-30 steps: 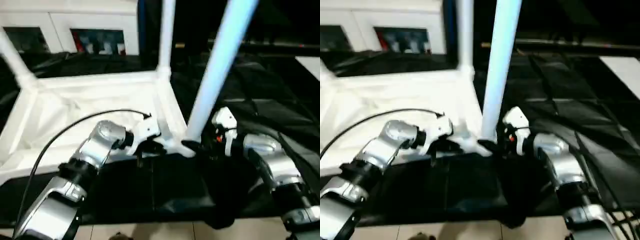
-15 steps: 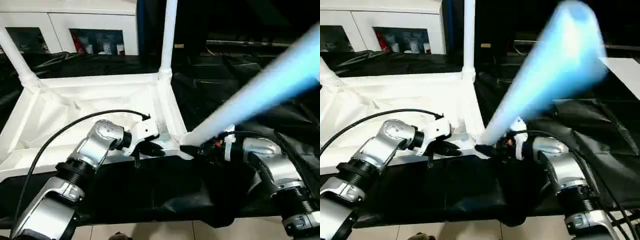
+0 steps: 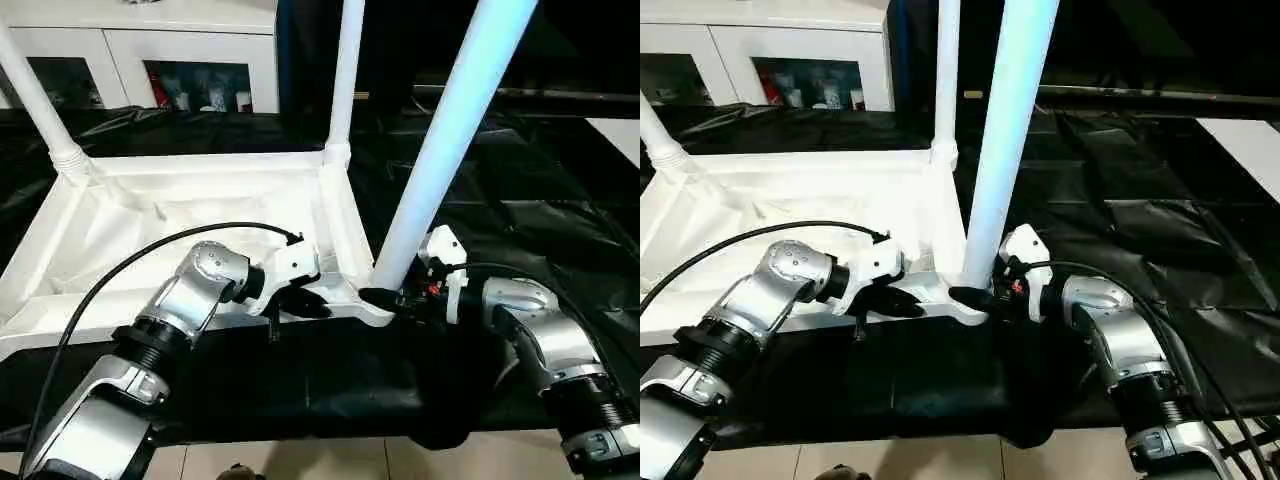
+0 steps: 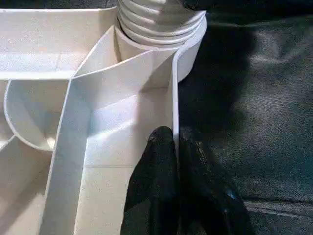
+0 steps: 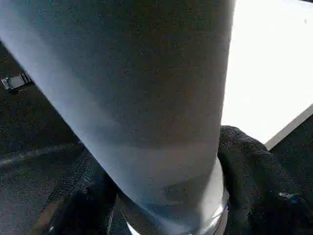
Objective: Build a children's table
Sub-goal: Rotate leg to tighten
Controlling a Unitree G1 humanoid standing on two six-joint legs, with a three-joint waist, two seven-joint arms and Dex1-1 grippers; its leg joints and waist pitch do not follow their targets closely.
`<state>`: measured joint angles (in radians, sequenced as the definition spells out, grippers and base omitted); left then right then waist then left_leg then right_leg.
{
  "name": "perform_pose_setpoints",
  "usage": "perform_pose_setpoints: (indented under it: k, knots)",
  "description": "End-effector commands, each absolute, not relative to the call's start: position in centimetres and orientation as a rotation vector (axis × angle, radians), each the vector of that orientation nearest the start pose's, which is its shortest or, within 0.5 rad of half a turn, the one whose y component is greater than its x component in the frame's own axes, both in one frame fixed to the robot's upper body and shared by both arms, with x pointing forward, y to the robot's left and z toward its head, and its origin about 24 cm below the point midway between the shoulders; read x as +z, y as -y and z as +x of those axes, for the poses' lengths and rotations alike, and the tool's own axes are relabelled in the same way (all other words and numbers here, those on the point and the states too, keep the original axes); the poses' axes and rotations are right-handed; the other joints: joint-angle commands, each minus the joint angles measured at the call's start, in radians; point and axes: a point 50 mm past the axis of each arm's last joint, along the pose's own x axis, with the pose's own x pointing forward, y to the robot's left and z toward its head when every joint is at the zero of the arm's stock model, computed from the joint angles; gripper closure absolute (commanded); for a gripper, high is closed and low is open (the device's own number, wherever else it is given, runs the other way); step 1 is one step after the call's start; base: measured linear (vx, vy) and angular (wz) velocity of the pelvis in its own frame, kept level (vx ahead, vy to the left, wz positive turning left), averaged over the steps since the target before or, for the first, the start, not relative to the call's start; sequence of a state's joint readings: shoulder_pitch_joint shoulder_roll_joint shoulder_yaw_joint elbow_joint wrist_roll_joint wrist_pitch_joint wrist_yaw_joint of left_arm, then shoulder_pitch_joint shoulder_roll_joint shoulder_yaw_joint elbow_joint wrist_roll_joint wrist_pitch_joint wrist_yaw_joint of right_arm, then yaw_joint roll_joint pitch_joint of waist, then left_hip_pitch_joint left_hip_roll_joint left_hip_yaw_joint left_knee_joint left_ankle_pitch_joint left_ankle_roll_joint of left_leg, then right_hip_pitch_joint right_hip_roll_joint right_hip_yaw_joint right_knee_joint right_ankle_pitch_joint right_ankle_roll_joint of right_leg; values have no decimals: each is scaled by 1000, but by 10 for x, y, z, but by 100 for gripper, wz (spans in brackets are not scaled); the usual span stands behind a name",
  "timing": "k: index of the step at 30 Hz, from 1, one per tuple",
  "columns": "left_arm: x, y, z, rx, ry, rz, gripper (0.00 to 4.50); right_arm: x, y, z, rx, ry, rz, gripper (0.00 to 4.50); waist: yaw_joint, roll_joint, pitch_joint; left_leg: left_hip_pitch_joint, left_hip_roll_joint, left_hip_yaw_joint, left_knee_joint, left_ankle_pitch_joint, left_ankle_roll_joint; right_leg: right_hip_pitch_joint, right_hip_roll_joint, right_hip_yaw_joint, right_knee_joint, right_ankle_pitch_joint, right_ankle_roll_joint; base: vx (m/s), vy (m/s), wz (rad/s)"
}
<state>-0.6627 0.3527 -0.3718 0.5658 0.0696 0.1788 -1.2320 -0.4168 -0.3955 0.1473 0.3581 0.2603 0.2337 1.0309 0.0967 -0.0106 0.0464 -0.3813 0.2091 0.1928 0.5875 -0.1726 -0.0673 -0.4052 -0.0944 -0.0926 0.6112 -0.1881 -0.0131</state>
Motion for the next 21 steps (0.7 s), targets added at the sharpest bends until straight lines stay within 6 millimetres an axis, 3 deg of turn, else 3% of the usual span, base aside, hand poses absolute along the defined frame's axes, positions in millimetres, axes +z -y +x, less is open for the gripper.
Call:
perform_pose_setpoints:
  k: [1,8,14,16,18,20,21]
  knots:
    - [65,-110,321,-1427,-495,526,450,62,161,301,1103,-290,-39,189,0,-6,-67,19,29,-10,-62,-155,51,57,-57,53,-62,-102,-224,0,0,0]
    - [66,-111,323,-1423,-491,526,450,46,166,298,1082,-349,12,191,5,-6,-69,19,28,-9,-59,-135,65,58,-57,51,-57,-60,-240,0,0,0]
    - [63,-105,333,-1280,-496,446,450,22,169,307,841,-404,71,192,-3,-4,-57,25,26,-12,-68,-240,12,51,-61,50,-82,-256,-199,0,0,0]
    - [52,-98,344,-1065,-529,377,450,0,169,315,594,-459,89,193,-14,-2,-51,37,23,-15,-72,-318,-20,43,-62,48,-99,-392,-169,0,0,0]
    - [48,-94,347,-989,-548,355,450,-6,168,317,499,-479,78,193,-17,0,-51,42,22,-22,-73,-357,-28,46,-65,42,-110,-486,-136,0,0,0]
    - [47,-92,348,-972,-552,350,450,-8,168,319,469,-482,75,194,-22,-1,-48,41,23,-22,-76,-367,-28,43,-65,42,-115,-495,-128,0,0,0]
    - [43,-78,352,-858,-561,303,450,-13,166,326,288,-484,59,194,-32,-1,-46,45,21,-24,-77,-401,-32,38,-62,38,-120,-523,-116,0,0,0]
